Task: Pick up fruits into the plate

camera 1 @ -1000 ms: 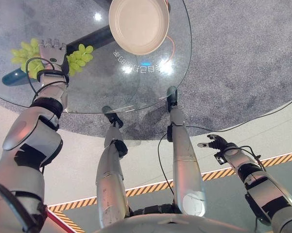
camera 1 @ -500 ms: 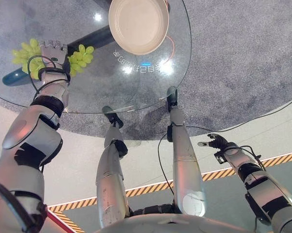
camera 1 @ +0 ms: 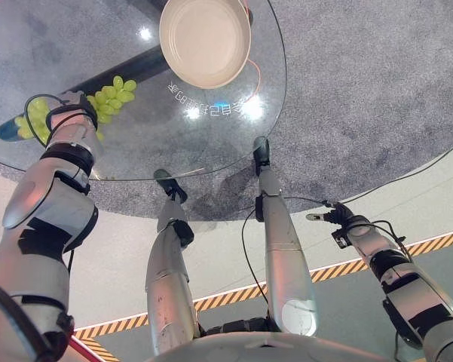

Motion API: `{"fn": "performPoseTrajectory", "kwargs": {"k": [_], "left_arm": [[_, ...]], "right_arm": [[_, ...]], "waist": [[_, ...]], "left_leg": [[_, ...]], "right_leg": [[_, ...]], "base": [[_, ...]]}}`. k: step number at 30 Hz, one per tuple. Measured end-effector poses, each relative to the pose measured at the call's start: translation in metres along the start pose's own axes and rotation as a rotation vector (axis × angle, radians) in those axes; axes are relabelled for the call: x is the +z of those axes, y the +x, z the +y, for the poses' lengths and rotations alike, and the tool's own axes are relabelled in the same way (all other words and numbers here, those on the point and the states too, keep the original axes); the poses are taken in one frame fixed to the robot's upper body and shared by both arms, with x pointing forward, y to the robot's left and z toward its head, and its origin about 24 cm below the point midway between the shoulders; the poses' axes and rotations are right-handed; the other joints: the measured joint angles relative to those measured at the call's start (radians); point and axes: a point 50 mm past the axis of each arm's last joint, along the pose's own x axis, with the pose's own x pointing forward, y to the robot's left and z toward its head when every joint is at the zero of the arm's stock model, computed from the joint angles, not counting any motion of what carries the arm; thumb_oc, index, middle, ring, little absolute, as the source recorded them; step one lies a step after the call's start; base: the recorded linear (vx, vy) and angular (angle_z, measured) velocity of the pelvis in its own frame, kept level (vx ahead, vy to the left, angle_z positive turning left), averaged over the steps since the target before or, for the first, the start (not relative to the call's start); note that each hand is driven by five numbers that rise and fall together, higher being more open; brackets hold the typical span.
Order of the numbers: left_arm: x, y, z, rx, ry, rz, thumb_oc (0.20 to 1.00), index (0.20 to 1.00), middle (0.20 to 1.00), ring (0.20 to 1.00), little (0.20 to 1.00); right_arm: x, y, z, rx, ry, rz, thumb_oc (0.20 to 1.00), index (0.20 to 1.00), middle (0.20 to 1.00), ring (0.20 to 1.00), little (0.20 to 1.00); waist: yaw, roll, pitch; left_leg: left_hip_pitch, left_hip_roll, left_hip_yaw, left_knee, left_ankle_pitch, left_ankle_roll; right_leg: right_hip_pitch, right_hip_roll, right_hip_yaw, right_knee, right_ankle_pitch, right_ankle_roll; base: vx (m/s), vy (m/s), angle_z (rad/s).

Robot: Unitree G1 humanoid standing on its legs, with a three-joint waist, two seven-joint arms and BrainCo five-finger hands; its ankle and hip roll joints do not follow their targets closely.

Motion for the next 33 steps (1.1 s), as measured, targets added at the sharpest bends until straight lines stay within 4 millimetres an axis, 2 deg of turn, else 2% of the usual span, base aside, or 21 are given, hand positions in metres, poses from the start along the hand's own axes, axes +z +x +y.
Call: {"fn": "performPoseTrajectory", "kwargs": {"k": [7, 10, 20, 21, 22, 24, 28, 33], "left_arm": [[-0.008, 0.001, -0.029, -0.091, -0.003, 0.008, 0.2, 0.2, 0.2, 0.2, 0.2], [-0.009, 0.001, -0.034, -0.09, -0.048, 0.006, 0.2, 0.2, 0.2, 0.2, 0.2], [-0.006, -0.004, -0.061, 0.056, -0.479, -0.13, 0.2, 0.2, 0.2, 0.2, 0.2], [-0.004, -0.006, -0.064, 0.069, -0.552, -0.16, 0.2, 0.2, 0.2, 0.2, 0.2], [-0.004, -0.006, -0.064, 0.069, -0.552, -0.16, 0.2, 0.2, 0.2, 0.2, 0.2], [0.008, -0.012, -0.067, 0.094, -0.644, -0.239, 0.2, 0.2, 0.2, 0.2, 0.2], [0.019, -0.022, -0.061, 0.147, -0.907, -0.332, 0.2, 0.2, 0.2, 0.2, 0.2], [0.04, -0.039, -0.05, 0.193, -1.089, -0.478, 0.2, 0.2, 0.2, 0.2, 0.2]], "right_arm": [[0.001, -0.001, -0.011, -0.042, 0.0, -0.002, 1.0, 1.0, 1.0, 1.0, 1.0], [0.004, 0.0, -0.012, -0.046, 0.0, -0.007, 1.0, 1.0, 1.0, 1.0, 1.0], [0.004, 0.0, -0.008, -0.048, 0.002, -0.005, 1.0, 1.0, 1.0, 1.0, 1.0], [0.002, 0.0, -0.005, -0.047, 0.004, -0.003, 1.0, 1.0, 1.0, 1.0, 1.0], [0.002, 0.0, -0.005, -0.047, 0.004, -0.003, 1.0, 1.0, 1.0, 1.0, 1.0], [-0.007, -0.001, 0.005, -0.03, 0.008, 0.017, 1.0, 1.0, 1.0, 1.0, 1.0], [-0.02, -0.004, 0.026, 0.005, 0.02, 0.041, 1.0, 1.0, 1.0, 1.0, 1.0], [-0.029, -0.009, 0.042, 0.038, 0.03, 0.031, 1.0, 1.0, 1.0, 1.0, 1.0]], "waist": [[0.003, -0.001, -0.003], [0.003, -0.001, -0.003], [0.028, -0.002, -0.006], [0.031, -0.002, -0.006], [0.031, -0.002, -0.006], [0.047, -0.003, -0.006], [0.066, -0.006, -0.003], [0.088, -0.01, -0.001]], "left_leg": [[-0.001, 0.0, -0.003, 0.022, -0.012, 0.002], [-0.001, 0.0, -0.003, 0.024, -0.017, -0.005], [0.024, 0.002, -0.015, 0.03, -0.012, 0.005], [0.036, 0.001, -0.022, 0.024, -0.01, 0.005], [0.036, 0.001, -0.022, 0.024, -0.01, 0.005], [0.064, -0.002, -0.032, 0.002, -0.004, -0.004], [0.114, -0.004, -0.044, -0.042, 0.019, -0.006], [0.185, -0.007, -0.056, -0.07, 0.03, -0.002]], "right_leg": [[0.009, -0.004, 0.001, 0.001, 0.0, 0.0], [0.01, -0.003, 0.002, 0.001, 0.0, 0.0], [0.045, -0.005, -0.012, 0.004, 0.003, -0.004], [0.063, -0.005, -0.021, -0.001, 0.003, -0.004], [0.063, -0.005, -0.021, -0.001, 0.003, -0.004], [0.093, -0.007, -0.034, -0.007, 0.001, -0.004], [0.142, -0.005, -0.058, -0.022, -0.001, -0.007], [0.222, -0.006, -0.078, -0.042, -0.001, -0.006]], "base": [[0.0, 0.009, 0.01], [-0.03, -0.003, 0.0], [-0.02, -0.008, 0.02], [0.0, -0.013, 0.06], [0.0, -0.021, 0.12], [-0.01, -0.05, 0.1], [-0.01, -0.046, 0.06], [-0.01, -0.04, 0.07]]}}
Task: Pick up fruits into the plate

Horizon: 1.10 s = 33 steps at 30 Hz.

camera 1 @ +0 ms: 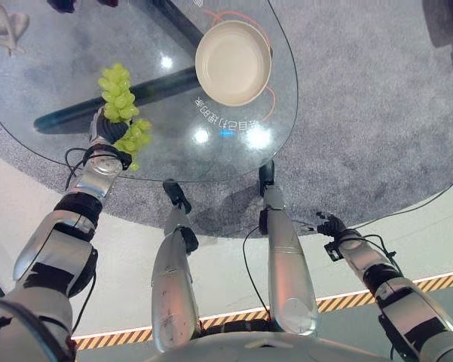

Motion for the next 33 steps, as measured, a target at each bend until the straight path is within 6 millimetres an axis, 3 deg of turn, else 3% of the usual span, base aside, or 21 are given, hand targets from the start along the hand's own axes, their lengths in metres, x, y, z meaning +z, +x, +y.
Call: {"fn": "performPoseTrajectory", "kwargs": {"k": [5, 11, 18, 22, 25, 26, 28, 29, 31, 33], "left_arm": [[0.009, -0.009, -0.006, -0.021, -0.084, -0.074, 0.2, 0.2, 0.2, 0.2, 0.2], [-0.005, -0.034, -0.009, -0.083, -0.153, -0.086, 0.2, 0.2, 0.2, 0.2, 0.2], [-0.008, -0.065, -0.007, -0.227, -0.2, -0.117, 0.2, 0.2, 0.2, 0.2, 0.2], [-0.001, -0.077, -0.012, -0.321, -0.212, -0.148, 0.2, 0.2, 0.2, 0.2, 0.2], [-0.003, -0.087, -0.016, -0.398, -0.211, -0.147, 0.2, 0.2, 0.2, 0.2, 0.2], [-0.002, -0.088, -0.016, -0.416, -0.21, -0.155, 0.2, 0.2, 0.2, 0.2, 0.2], [-0.003, -0.095, -0.019, -0.484, -0.206, -0.161, 0.2, 0.2, 0.2, 0.2, 0.2], [-0.003, -0.095, -0.019, -0.484, -0.206, -0.161, 0.2, 0.2, 0.2, 0.2, 0.2], [-0.004, -0.098, -0.024, -0.546, -0.205, -0.161, 0.2, 0.2, 0.2, 0.2, 0.2], [-0.003, -0.101, -0.029, -0.598, -0.206, -0.165, 0.2, 0.2, 0.2, 0.2, 0.2]], "right_arm": [[0.002, -0.004, 0.009, 0.039, 0.058, -0.059, 1.0, 1.0, 1.0, 1.0, 1.0], [0.0, -0.012, 0.013, 0.062, 0.141, -0.121, 1.0, 1.0, 1.0, 1.0, 1.0], [0.023, -0.032, 0.023, 0.168, 0.197, -0.29, 1.0, 1.0, 1.0, 1.0, 1.0], [0.055, -0.044, 0.02, 0.242, 0.168, -0.413, 1.0, 1.0, 1.0, 1.0, 1.0], [0.077, -0.049, 0.012, 0.282, 0.102, -0.481, 1.0, 1.0, 1.0, 1.0, 1.0], [0.086, -0.053, 0.004, 0.287, 0.064, -0.508, 1.0, 1.0, 1.0, 1.0, 1.0], [0.118, -0.059, -0.018, 0.286, -0.009, -0.592, 1.0, 1.0, 1.0, 1.0, 1.0], [0.118, -0.059, -0.018, 0.286, -0.009, -0.592, 1.0, 1.0, 1.0, 1.0, 1.0], [0.142, -0.062, -0.021, 0.323, -0.045, -0.62, 1.0, 1.0, 1.0, 1.0, 1.0], [0.151, -0.062, -0.015, 0.364, -0.041, -0.621, 1.0, 1.0, 1.0, 1.0, 1.0]], "waist": [[0.013, 0.001, 0.002], [0.037, 0.001, 0.003], [0.063, 0.001, -0.003], [0.076, 0.0, -0.021], [0.081, 0.001, -0.102], [0.082, 0.0, -0.102], [0.09, -0.002, -0.181], [0.09, -0.002, -0.181], [0.098, -0.003, -0.246], [0.111, -0.004, -0.301]], "left_leg": [[0.082, -0.001, -0.006, -0.02, 0.002, -0.002], [0.265, -0.001, -0.012, -0.071, -0.002, -0.011], [0.416, -0.008, -0.021, -0.142, 0.002, -0.019], [0.473, -0.015, -0.015, -0.173, 0.009, -0.016], [0.509, -0.013, -0.015, -0.195, 0.007, -0.023], [0.537, -0.012, -0.015, -0.196, 0.005, -0.024], [0.586, -0.009, -0.002, -0.2, -0.015, -0.033], [0.586, -0.009, -0.002, -0.2, -0.015, -0.033], [0.631, -0.005, 0.008, -0.202, -0.028, -0.042], [0.64, 0.001, 0.009, -0.203, -0.037, -0.047]], "right_leg": [[0.09, 0.0, -0.017, -0.019, -0.004, 0.001], [0.284, 0.003, -0.043, -0.072, -0.016, 0.007], [0.46, 0.003, -0.08, -0.165, -0.014, 0.003], [0.531, 0.005, -0.089, -0.217, 0.003, 0.004], [0.579, 0.01, -0.107, -0.251, 0.006, 0.006], [0.61, 0.011, -0.112, -0.256, 0.006, 0.006], [0.662, 0.016, -0.111, -0.288, 0.005, 0.006], [0.662, 0.016, -0.111, -0.288, 0.005, 0.006], [0.713, 0.024, -0.112, -0.313, 0.005, 0.006], [0.721, 0.029, -0.113, -0.314, -0.003, 0.009]], "base": [[0.0, -0.022, 0.05], [0.04, -0.023, 0.06], [0.09, -0.003, 0.08], [0.1, 0.01, 0.01], [0.1, 0.022, 0.05], [0.1, 0.042, 0.01], [0.16, 0.041, -0.08], [0.1, 0.016, -0.08], [0.08, 0.01, -0.08], [0.14, 0.008, -0.06]]}}
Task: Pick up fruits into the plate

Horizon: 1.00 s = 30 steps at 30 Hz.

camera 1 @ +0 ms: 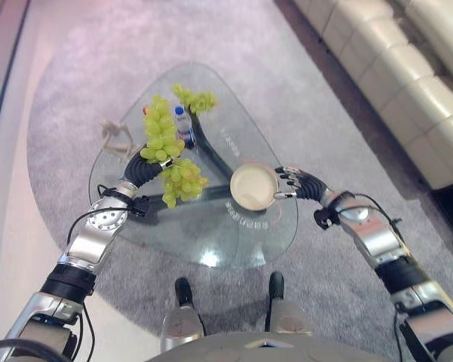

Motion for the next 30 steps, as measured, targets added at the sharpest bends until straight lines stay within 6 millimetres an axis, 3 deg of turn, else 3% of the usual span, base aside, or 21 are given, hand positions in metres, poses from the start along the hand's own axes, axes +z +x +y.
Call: {"fn": "performPoseTrajectory", "kwargs": {"k": [6, 15, 21, 30], "left_arm": [[0.015, 0.004, -0.03, -0.235, -0.013, -0.045, 0.2, 0.2, 0.2, 0.2, 0.2], [0.02, 0.005, -0.046, -0.336, -0.083, -0.066, 0.2, 0.2, 0.2, 0.2, 0.2], [0.025, 0.006, -0.065, -0.398, -0.161, -0.099, 0.2, 0.2, 0.2, 0.2, 0.2], [0.03, 0.005, -0.075, -0.44, -0.207, -0.122, 0.2, 0.2, 0.2, 0.2, 0.2]], "right_arm": [[-0.001, 0.021, 0.041, 0.164, 0.038, 0.099, 1.0, 1.0, 1.0, 1.0, 1.0], [-0.013, 0.022, 0.053, 0.202, 0.069, 0.223, 1.0, 1.0, 1.0, 1.0, 1.0], [-0.011, 0.027, 0.069, 0.218, 0.132, 0.232, 1.0, 1.0, 1.0, 1.0, 1.0], [-0.009, 0.03, 0.08, 0.219, 0.249, 0.228, 1.0, 1.0, 1.0, 1.0, 1.0]], "waist": [[0.004, 0.004, -0.049], [0.0, 0.009, -0.058], [-0.002, 0.021, -0.075], [-0.002, 0.019, -0.078]], "left_leg": [[0.046, 0.002, 0.0, 0.0, -0.01, -0.003], [0.05, 0.003, 0.003, -0.001, -0.007, 0.0], [0.057, 0.003, 0.012, 0.0, -0.006, -0.001], [0.064, 0.004, 0.023, -0.001, -0.007, -0.001]], "right_leg": [[0.043, 0.0, -0.002, 0.0, -0.012, -0.002], [0.045, 0.001, 0.002, -0.001, -0.012, -0.003], [0.046, 0.002, 0.006, 0.0, -0.009, 0.0], [0.047, 0.002, 0.01, 0.0, -0.01, 0.0]], "base": [[0.04, 0.001, 0.0], [0.0, 0.0, 0.0], [0.0, -0.007, -0.02], [0.0, -0.001, 0.0]]}}
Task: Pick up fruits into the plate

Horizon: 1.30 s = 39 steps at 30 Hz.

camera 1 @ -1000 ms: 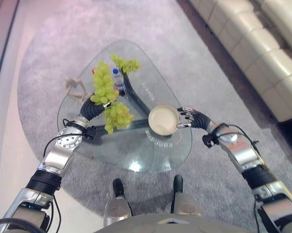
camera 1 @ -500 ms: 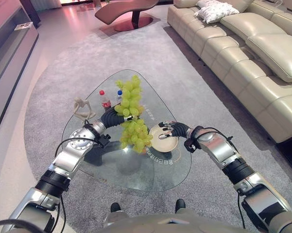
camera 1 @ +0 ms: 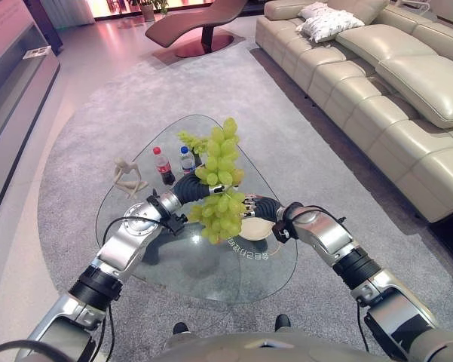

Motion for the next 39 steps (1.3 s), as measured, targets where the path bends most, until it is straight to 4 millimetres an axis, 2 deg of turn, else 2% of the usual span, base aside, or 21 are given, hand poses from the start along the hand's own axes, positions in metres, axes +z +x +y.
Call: {"fn": "performPoseTrajectory", "kwargs": {"k": [8, 14, 17, 21, 24, 26, 29, 32, 39], "left_arm": [[0.0, 0.005, -0.007, -0.002, -0.031, -0.019, 0.2, 0.2, 0.2, 0.2, 0.2], [-0.001, 0.011, -0.018, 0.012, -0.105, -0.044, 0.2, 0.2, 0.2, 0.2, 0.2], [-0.001, 0.013, -0.019, 0.03, -0.113, -0.049, 0.2, 0.2, 0.2, 0.2, 0.2], [-0.001, 0.012, -0.017, 0.038, -0.1, -0.042, 0.2, 0.2, 0.2, 0.2, 0.2], [-0.001, 0.007, -0.009, 0.061, -0.052, -0.021, 0.2, 0.2, 0.2, 0.2, 0.2], [-0.001, 0.0, 0.003, 0.09, 0.0, -0.001, 0.2, 0.2, 0.2, 0.2, 0.2], [0.002, -0.013, 0.024, 0.163, 0.052, 0.011, 0.2, 0.2, 0.2, 0.2, 0.2], [0.006, -0.021, 0.036, 0.204, 0.087, 0.021, 0.2, 0.2, 0.2, 0.2, 0.2], [0.014, -0.029, 0.046, 0.172, 0.142, 0.012, 0.2, 0.2, 0.2, 0.2, 0.2]], "right_arm": [[0.005, 0.004, 0.005, -0.057, 0.036, -0.029, 1.0, 1.0, 1.0, 1.0, 1.0], [0.013, 0.01, 0.015, -0.107, 0.083, -0.079, 1.0, 1.0, 1.0, 1.0, 1.0], [0.021, 0.013, 0.022, -0.085, 0.088, -0.115, 1.0, 1.0, 1.0, 1.0, 1.0], [0.021, 0.012, 0.022, -0.069, 0.083, -0.11, 1.0, 1.0, 1.0, 1.0, 1.0], [0.019, 0.011, 0.02, -0.046, 0.115, -0.094, 1.0, 1.0, 1.0, 1.0, 1.0], [0.018, 0.005, 0.016, -0.015, 0.15, -0.099, 1.0, 1.0, 1.0, 1.0, 1.0], [0.015, -0.003, 0.01, 0.015, 0.291, -0.132, 1.0, 1.0, 1.0, 1.0, 1.0], [0.007, -0.006, 0.01, 0.037, 0.394, -0.139, 1.0, 1.0, 1.0, 1.0, 1.0], [0.001, -0.008, 0.018, 0.136, 0.588, -0.154, 1.0, 1.0, 1.0, 1.0, 1.0]], "waist": [[0.0, -0.009, -0.008], [-0.002, -0.02, -0.023], [-0.004, -0.02, -0.023], [0.003, -0.02, -0.023], [0.003, -0.02, -0.023], [0.003, -0.02, -0.023], [0.003, -0.019, -0.024], [0.005, -0.019, -0.024], [0.025, -0.013, -0.028]], "left_leg": [[0.001, 0.0, 0.009, 0.0, -0.001, -0.001], [0.007, 0.001, 0.022, 0.0, -0.005, -0.002], [0.008, 0.001, 0.023, 0.0, -0.006, -0.002], [0.008, 0.0, 0.022, 0.0, -0.006, -0.001], [0.008, 0.001, 0.022, 0.0, -0.006, -0.001], [0.008, 0.001, 0.022, 0.0, -0.006, -0.001], [0.008, 0.001, 0.022, -0.001, -0.007, 0.0], [0.008, 0.001, 0.022, -0.001, -0.008, 0.001], [0.007, 0.0, 0.024, -0.001, -0.01, 0.002]], "right_leg": [[-0.006, 0.001, 0.01, 0.0, 0.0, 0.0], [-0.008, 0.002, 0.019, 0.0, 0.0, 0.0], [-0.007, 0.001, 0.02, 0.0, -0.002, -0.004], [-0.007, 0.001, 0.02, 0.0, -0.002, -0.004], [-0.006, 0.001, 0.02, 0.0, -0.002, -0.004], [-0.006, 0.001, 0.019, 0.0, -0.002, -0.004], [-0.005, 0.001, 0.018, -0.003, -0.003, -0.004], [-0.005, 0.0, 0.016, -0.005, -0.003, -0.004], [-0.005, -0.006, 0.01, -0.005, -0.003, -0.005]], "base": [[0.0, -0.003, -0.03], [0.0, -0.004, -0.03], [0.0, 0.0, 0.0], [0.02, 0.009, 0.0], [0.01, 0.004, 0.0], [0.0, 0.0, 0.0], [0.0, 0.0, 0.0], [0.0, 0.01, 0.01], [0.01, 0.021, 0.01]]}}
